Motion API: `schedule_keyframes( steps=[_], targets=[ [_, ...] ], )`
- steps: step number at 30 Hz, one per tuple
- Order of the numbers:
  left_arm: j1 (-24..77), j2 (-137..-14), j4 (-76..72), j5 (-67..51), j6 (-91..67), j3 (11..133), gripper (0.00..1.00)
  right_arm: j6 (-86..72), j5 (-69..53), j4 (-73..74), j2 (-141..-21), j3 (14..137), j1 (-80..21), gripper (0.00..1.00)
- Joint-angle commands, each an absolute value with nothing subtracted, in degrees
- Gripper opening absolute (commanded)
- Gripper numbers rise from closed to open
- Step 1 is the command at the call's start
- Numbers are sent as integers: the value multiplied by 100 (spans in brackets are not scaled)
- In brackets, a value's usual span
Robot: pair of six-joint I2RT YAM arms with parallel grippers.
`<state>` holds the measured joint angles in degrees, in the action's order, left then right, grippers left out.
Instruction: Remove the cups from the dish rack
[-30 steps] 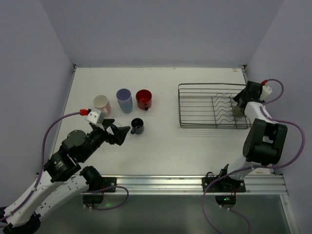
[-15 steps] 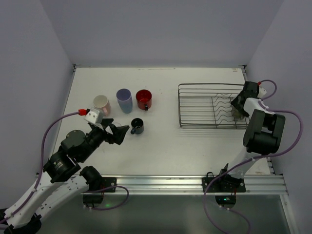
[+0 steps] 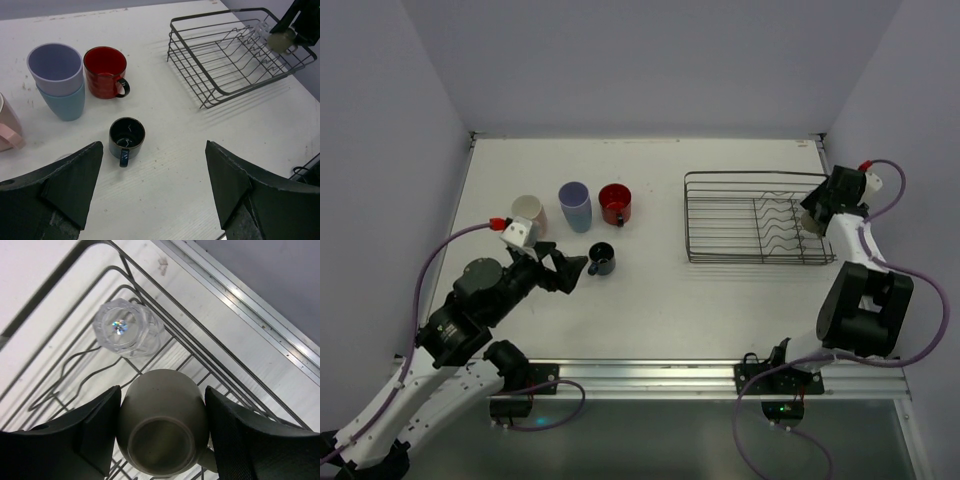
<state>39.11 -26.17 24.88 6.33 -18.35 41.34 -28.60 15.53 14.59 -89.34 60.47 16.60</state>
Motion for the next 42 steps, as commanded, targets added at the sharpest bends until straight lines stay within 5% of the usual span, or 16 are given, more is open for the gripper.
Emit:
schedule_keyframes(
  steps=[1, 13, 21, 31, 42],
  targets=[
    [3850, -2733, 2312, 325, -1670, 4104, 88, -3085, 1380, 1029, -8264, 5872, 1670, 24],
    [3841, -3172, 1776, -632, -2047, 4122, 84, -4174, -1035, -182, -6373, 4554, 1477, 24],
    [3850, -4103, 125, -2221, -3092, 3841, 76, -5140, -2187, -1150, -5134, 3534, 90, 24],
    [4323, -6062, -2449, -2646, -4201, 3884, 70, -6468, -3427, -3048, -5027, 2655, -1221, 24],
    [4641, -6873, -3515, -2505, -4570, 4210, 64, -7189, -3788, -4579, -5572, 2268, -2039, 24]
  ],
)
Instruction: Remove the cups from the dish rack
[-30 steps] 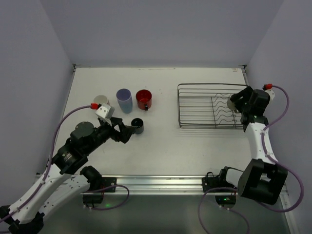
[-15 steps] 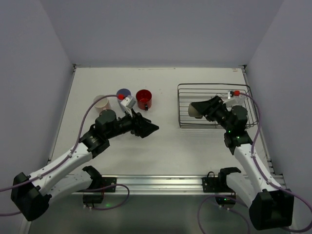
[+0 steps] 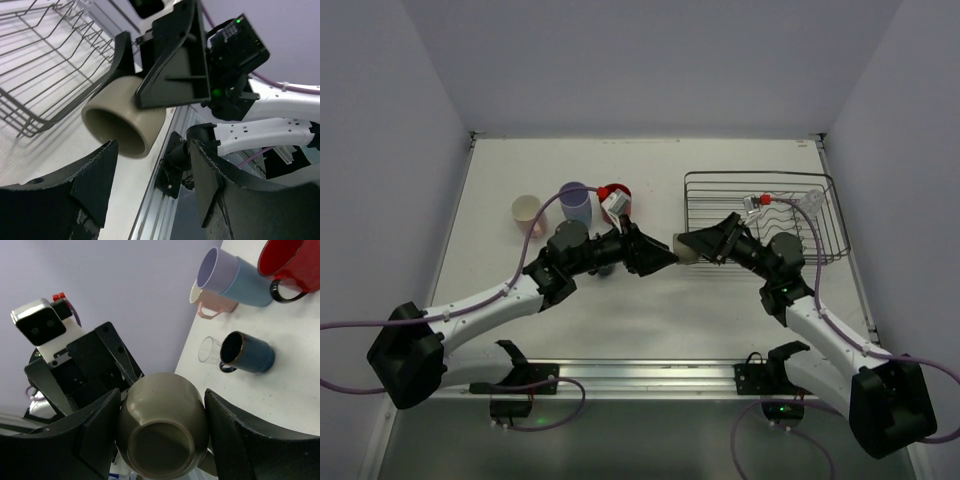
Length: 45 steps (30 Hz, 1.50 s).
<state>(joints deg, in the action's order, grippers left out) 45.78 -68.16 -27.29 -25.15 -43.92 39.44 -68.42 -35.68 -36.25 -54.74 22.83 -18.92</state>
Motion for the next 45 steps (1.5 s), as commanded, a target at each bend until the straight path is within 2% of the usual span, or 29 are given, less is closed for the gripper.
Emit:
schedule_keyframes(
  steps=[1, 4, 10, 13, 14, 15, 16, 18, 19, 23, 25, 30, 34, 38, 45],
  targets=[
    [4684, -6925, -3629, -2514, -4588, 4210, 63, -7198, -3788, -4614, -5616, 2241, -2083, 24],
    [4746, -7083, -3726, -2540, -4614, 4228, 59, -7295, -3727, -4869, -5800, 2224, -2285, 24],
    [4764, -7172, -3955, -2681, -4693, 4131, 44, -7488, -3533, -5343, -6257, 2311, -2707, 25],
    [4764, -7058, -3929, -2646, -4606, 4078, 27, -7637, -3472, -5633, -6538, 2399, -2865, 27],
    [4772, -7014, -3885, -2611, -4571, 4069, 15, -7707, -3472, -5773, -6609, 2417, -2926, 29],
    [4764, -6953, -3806, -2506, -4448, 4069, 8, -7760, -3463, -5870, -6679, 2426, -2944, 31],
    [4764, -6839, -3562, -2444, -4369, 4078, 1, -7813, -3454, -5984, -6793, 2408, -2953, 43],
    [4764, -6689, -3262, -2233, -4098, 4096, 0, -7971, -3384, -6284, -6838, 2356, -2944, 61],
    [4772, -6541, -2861, -2154, -3983, 4157, 0, -7972, -3340, -6275, -6829, 2364, -2936, 74],
    [4764, -6258, -1752, -1785, -3394, 4306, 0, -7814, -3287, -6188, -6593, 2426, -2796, 93],
    [4772, -6240, -908, -1347, -3025, 4499, 0, -7657, -3235, -5900, -6469, 2426, -2612, 99],
    [4772, -6818, 35, -598, -2532, 4956, 0, -6831, -2858, -4547, -5646, 2408, -2400, 99],
    [4772, -7504, 325, -396, -2382, 5352, 0, -5366, -1806, -2223, -4555, 2697, -2373, 99],
    [4772, -8295, 387, -159, -2224, 5782, 0, -4414, -725, -839, -3474, 2988, -2373, 99],
    [4781, -9622, 536, 211, -2101, 6468, 0, -3876, -159, -27, -2549, 3024, -2373, 99]
  ],
)
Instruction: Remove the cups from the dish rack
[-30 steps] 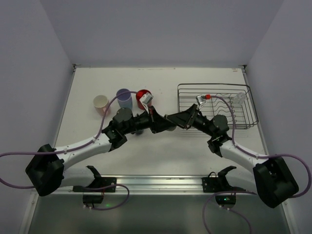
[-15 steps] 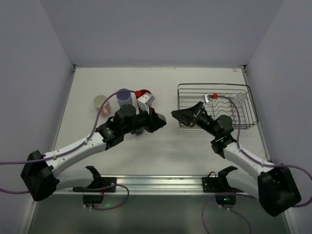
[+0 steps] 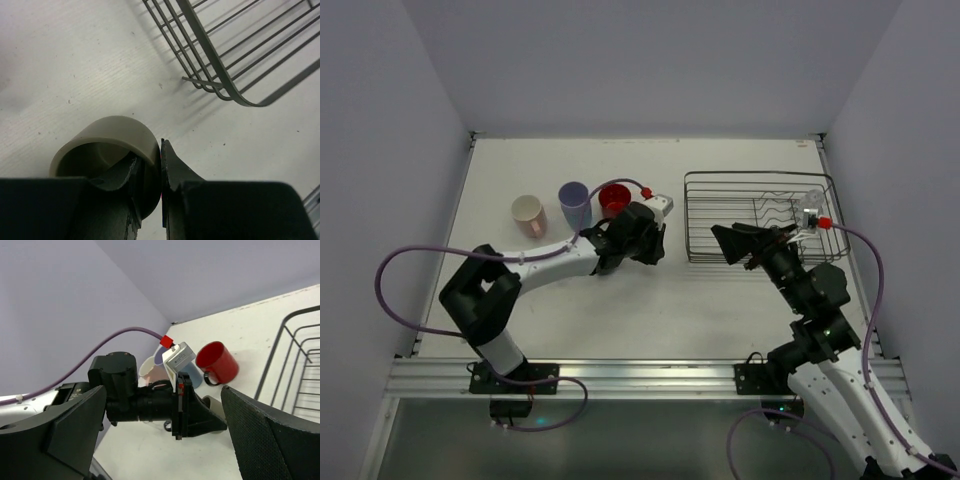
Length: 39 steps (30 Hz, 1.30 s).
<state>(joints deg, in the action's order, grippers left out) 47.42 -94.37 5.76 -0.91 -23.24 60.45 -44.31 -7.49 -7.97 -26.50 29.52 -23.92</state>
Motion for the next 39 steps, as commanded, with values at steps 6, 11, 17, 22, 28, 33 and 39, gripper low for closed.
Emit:
schedule_keyframes(
  steps=[6, 11, 17, 22, 28, 33, 39],
  targets=[
    [4772, -10238, 685, 553, -2074, 6688, 0, -3683, 210, 237, -2303, 2979, -2364, 99],
    [4816, -10546, 852, 825, -2022, 6820, 7, -3577, 395, 272, -2303, 3015, -2373, 99],
    [4825, -10626, 1002, 1151, -1969, 6864, 29, -3454, 930, 378, -2505, 3094, -2373, 99],
    [4834, -10407, 1020, 1178, -2021, 6838, 50, -3375, 1248, 483, -3013, 3296, -2312, 98],
    [4834, -9774, 958, 1222, -2065, 6820, 71, -3287, 1424, 475, -3805, 3577, -1594, 93],
    [4834, -8843, 712, 915, -2153, 6662, 76, -3120, 1757, 360, -4736, 4033, -950, 79],
    [4834, -6972, 194, 142, -2355, 5864, 77, -3023, 1934, 158, -6087, 4648, -98, 63]
  ],
)
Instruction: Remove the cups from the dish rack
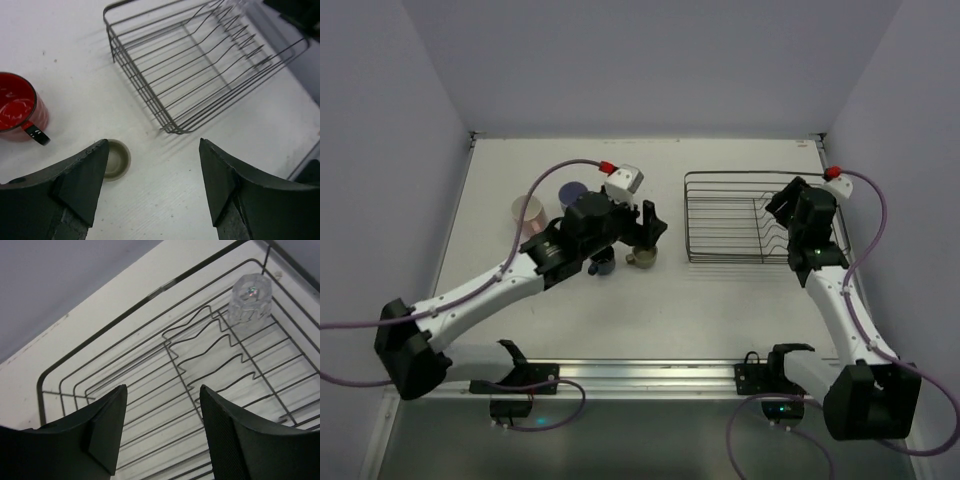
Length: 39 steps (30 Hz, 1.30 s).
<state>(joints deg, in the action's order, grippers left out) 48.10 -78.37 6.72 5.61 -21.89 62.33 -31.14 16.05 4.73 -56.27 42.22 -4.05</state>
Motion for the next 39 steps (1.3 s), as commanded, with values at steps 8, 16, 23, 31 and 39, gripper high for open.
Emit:
schedule_keyframes(
  steps=[8, 16, 23, 31, 39],
  targets=[
    [4834, -4118, 945, -282, -2470, 4448, 78, -3094, 1916, 88, -8198, 5896, 782, 62],
    [4825, -2322, 2407, 702, -1873, 4167, 84, -3041, 1643, 544, -9298, 6653, 1397, 71],
    [4834, -2171, 2417, 721, -1635, 4069, 85, -2927, 1828, 1028, -9930, 7312, 1468, 73],
    [4834, -2074, 2426, 659, -1600, 4034, 85, -2927, 1872, 1599, -10423, 7752, 1485, 74],
    [4816, -2039, 2434, 712, -1608, 4025, 85, -2971, 1767, 1890, -10810, 8121, 1485, 61]
  ],
)
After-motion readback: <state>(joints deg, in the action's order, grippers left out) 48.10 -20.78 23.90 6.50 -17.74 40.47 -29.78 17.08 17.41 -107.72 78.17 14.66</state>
